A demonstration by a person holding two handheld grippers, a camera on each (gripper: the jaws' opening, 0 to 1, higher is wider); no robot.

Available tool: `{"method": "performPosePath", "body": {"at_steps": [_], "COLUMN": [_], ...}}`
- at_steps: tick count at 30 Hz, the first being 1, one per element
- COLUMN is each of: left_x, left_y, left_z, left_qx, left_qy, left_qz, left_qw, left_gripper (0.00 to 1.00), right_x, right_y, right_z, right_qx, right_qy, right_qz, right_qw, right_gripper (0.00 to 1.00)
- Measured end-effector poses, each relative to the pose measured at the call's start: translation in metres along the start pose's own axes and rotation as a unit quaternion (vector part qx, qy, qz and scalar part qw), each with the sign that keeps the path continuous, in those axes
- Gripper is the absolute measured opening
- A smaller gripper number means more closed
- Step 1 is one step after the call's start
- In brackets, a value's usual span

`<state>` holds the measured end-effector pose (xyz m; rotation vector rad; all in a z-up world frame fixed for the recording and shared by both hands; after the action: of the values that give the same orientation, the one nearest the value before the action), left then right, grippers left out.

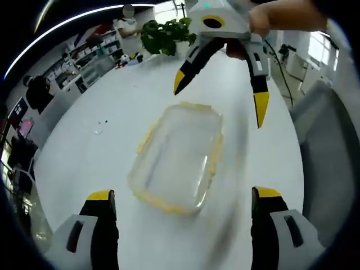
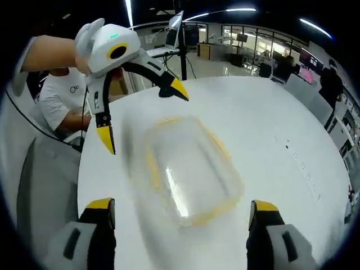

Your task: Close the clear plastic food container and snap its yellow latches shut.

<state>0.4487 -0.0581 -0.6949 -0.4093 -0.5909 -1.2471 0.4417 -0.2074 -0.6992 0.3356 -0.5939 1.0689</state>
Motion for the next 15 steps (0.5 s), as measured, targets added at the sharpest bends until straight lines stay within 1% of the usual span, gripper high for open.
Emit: {"method": "performPosePath", "body": {"at_steps": [5, 7, 8, 11, 13, 15], "left_x": [-0.004, -0.005, -0.007, -0.008, -0.01, -0.01], "left_y": [-0.012, -0.017, -0.018, -0.024, -0.027, -0.032], "left_z": [0.006, 0.009, 0.01, 0.014, 0.018, 0.023], "left_qx": [0.008, 0.018, 0.023, 0.029, 0.039, 0.041], "left_qy": [-0.009, -0.015, -0.013, -0.017, -0.019, -0.026], "left_qz": [0.019, 0.03, 0.033, 0.042, 0.043, 0.05], "left_qw": [0.9997, 0.9993, 0.9991, 0.9986, 0.9981, 0.9976], "left_gripper": [0.99, 0.99, 0.99, 0.99, 0.99, 0.99], "right_x": [-0.006, -0.01, -0.012, -0.014, -0.017, -0.02], "right_y": [0.007, 0.008, 0.007, 0.012, 0.014, 0.018], "right_z": [0.009, 0.013, 0.015, 0.022, 0.027, 0.031], "right_qx": [-0.015, -0.026, -0.034, -0.036, -0.045, -0.048], "right_qy": [-0.005, -0.002, -0.005, -0.015, -0.024, -0.027], "right_qz": [-0.013, -0.027, -0.027, -0.041, -0.049, -0.052], "right_qw": [0.9998, 0.9993, 0.999, 0.9984, 0.9975, 0.9972], "right_gripper": [0.99, 0.99, 0.99, 0.99, 0.99, 0.99]}}
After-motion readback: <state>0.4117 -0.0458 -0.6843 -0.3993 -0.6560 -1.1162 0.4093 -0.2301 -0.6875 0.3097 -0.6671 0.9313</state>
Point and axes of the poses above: the point that each gripper's makers call its tool centre point, and the gripper's own axes: z roughly backward along the fingers, y roughly to its left, x roughly out of its top, the point moved 3 cm from there along z, roughly backward along the fingers, and after that the axes turned 6 degrees about -x, right-handed, at the moved point
